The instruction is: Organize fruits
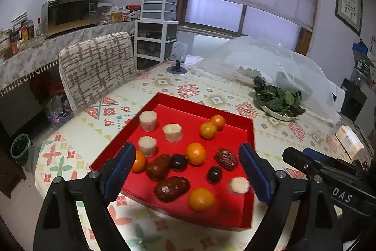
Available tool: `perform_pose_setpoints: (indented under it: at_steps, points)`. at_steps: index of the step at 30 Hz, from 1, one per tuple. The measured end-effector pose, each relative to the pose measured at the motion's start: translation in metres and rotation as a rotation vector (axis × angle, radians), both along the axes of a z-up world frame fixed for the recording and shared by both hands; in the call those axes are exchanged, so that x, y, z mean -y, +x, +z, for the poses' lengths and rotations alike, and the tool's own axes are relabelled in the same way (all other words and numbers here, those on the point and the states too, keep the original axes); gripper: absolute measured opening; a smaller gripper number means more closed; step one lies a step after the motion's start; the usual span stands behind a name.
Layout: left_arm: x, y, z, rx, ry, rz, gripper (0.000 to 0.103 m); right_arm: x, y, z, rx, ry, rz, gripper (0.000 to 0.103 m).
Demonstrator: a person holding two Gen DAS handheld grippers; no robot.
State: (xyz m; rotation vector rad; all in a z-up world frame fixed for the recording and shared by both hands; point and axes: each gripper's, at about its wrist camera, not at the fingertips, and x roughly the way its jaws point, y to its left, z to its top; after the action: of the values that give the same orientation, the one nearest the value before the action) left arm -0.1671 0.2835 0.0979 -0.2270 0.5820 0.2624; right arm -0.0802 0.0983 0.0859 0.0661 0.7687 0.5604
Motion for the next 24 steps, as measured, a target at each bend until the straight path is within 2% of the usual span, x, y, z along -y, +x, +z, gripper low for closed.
perform_pose_setpoints:
  at_steps: [19, 24]
  points:
    - [0.084, -0.017, 0.018, 0.0, 0.105, -0.08, 0.092, 0.079, -0.049, 0.003, 0.046, 0.037, -0.072, 0.07]
    - [0.098, -0.028, 0.024, 0.035, 0.133, -0.059, 0.092, 0.094, -0.061, 0.005, 0.068, 0.033, -0.079, 0.07]
